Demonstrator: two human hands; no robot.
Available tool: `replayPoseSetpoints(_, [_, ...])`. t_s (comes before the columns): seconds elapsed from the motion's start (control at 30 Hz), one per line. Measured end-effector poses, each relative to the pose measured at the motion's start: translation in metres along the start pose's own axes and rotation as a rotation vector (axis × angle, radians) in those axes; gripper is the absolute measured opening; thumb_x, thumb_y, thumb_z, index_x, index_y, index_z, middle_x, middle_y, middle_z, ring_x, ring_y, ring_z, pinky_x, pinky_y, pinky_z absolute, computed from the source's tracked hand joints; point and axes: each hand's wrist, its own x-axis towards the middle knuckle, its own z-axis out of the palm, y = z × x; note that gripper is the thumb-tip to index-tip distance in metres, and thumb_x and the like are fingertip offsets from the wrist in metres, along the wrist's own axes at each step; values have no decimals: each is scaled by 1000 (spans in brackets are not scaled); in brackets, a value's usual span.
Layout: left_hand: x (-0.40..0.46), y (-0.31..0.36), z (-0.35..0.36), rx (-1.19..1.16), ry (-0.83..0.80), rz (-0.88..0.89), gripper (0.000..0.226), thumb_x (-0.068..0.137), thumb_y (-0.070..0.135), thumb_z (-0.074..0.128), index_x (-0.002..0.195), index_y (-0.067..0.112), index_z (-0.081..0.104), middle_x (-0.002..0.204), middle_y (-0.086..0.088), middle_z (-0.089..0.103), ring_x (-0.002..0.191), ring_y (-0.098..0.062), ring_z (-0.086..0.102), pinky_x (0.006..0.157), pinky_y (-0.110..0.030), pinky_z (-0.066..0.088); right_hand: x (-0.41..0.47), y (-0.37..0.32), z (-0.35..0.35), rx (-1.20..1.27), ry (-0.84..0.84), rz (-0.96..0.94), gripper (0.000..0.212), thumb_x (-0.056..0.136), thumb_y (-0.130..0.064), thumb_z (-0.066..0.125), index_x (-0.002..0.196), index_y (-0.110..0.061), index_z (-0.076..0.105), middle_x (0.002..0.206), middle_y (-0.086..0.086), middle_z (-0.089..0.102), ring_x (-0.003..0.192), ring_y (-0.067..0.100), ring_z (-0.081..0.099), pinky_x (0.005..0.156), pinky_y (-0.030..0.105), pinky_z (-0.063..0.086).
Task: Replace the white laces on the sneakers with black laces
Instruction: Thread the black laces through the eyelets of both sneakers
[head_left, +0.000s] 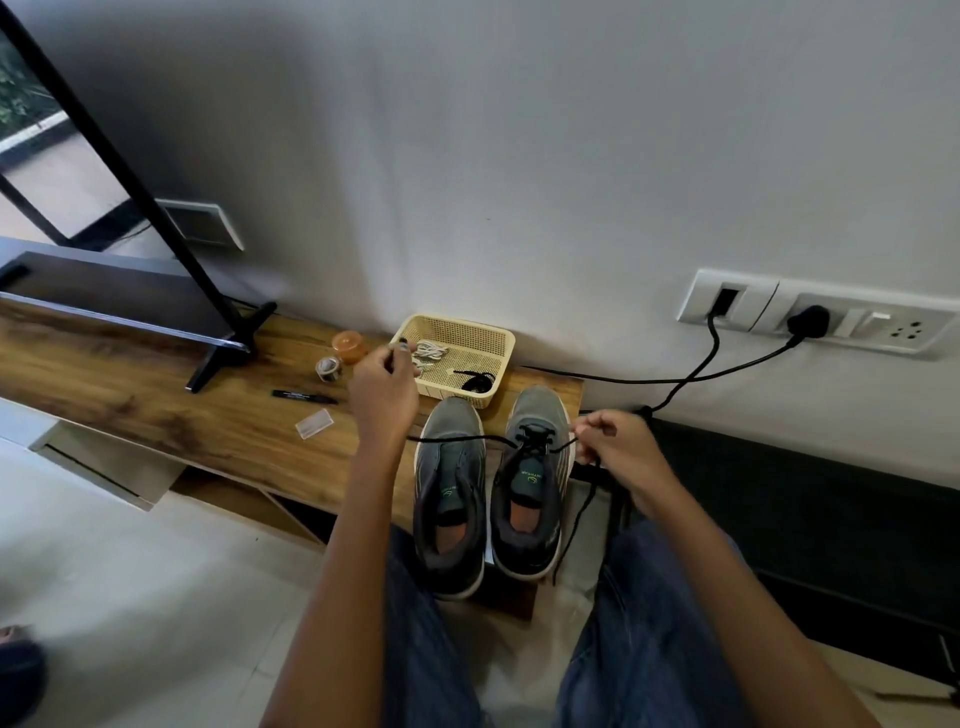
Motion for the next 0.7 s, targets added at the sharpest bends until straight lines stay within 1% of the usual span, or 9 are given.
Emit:
replayPoseSetpoints(0.07, [-4,-13,4,202,-109,-32,26,100,20,43,93,11,67,76,-2,62,69,-20,52,55,-29,31,-10,-24,-15,47,-9,-31,14,96,-8,52,96,-10,66,79,6,65,67,12,60,60,15,48])
replayPoseSetpoints(0.13, [-10,-26,11,357,-232,-84,27,99,23,43,111,8,62,104,-12,67,85,-24,56,67,-31,38,-21,-47,-28,83,-13,-87,15,96,-8,52,96,-12,67,79,5,66,65,9,61,59,12,48])
replayPoseSetpoints(0.17, [-14,-30,15,408,-294,-112,32,99,25,43,122,7,56,115,-16,64,94,-27,57,74,-34,42,-26,-58,-34,103,-18,-122,16,96,-8,52,95,-13,67,79,5,66,65,9,62,61,13,49])
replayPoseSetpoints(0.23, [-26,-37,25,477,-399,-139,55,98,29,47,147,11,31,129,-21,56,114,-35,54,90,-40,43,-37,-78,-42,163,-30,-193,17,95,-6,51,98,-10,68,79,6,67,65,9,63,63,14,51])
replayPoseSetpoints(0.27, [-31,-40,30,489,-441,-128,64,97,31,50,151,15,20,129,-21,56,117,-37,53,93,-42,42,-43,-87,-45,182,-34,-232,18,95,-5,51,100,-9,68,79,6,67,65,10,63,64,15,52])
replayPoseSetpoints(0.3, [-35,-45,36,503,-474,-100,66,96,33,52,151,19,20,128,-20,57,116,-36,54,94,-42,44,-49,-96,-48,192,-38,-265,19,95,-4,50,101,-10,68,80,6,68,66,10,64,66,16,54])
replayPoseSetpoints(0.4, [-45,-58,52,599,-527,-35,48,92,43,56,136,24,50,126,-11,60,118,-30,53,98,-40,44,-66,-118,-56,204,-53,-355,23,95,-3,51,103,-14,69,87,5,72,70,11,67,70,19,56])
replayPoseSetpoints(0.47, [-51,-65,60,621,-543,-16,40,90,48,58,123,26,62,123,-5,62,116,-26,54,98,-40,43,-75,-129,-61,209,-64,-415,24,95,-3,51,106,-15,68,92,6,73,73,14,68,69,19,55])
replayPoseSetpoints(0.7, [-66,-82,78,651,-453,122,36,88,47,62,117,27,66,116,1,66,108,-19,58,90,-36,44,-95,-146,-66,278,-48,-521,27,98,-7,43,116,-14,62,100,8,72,71,21,70,63,22,55])
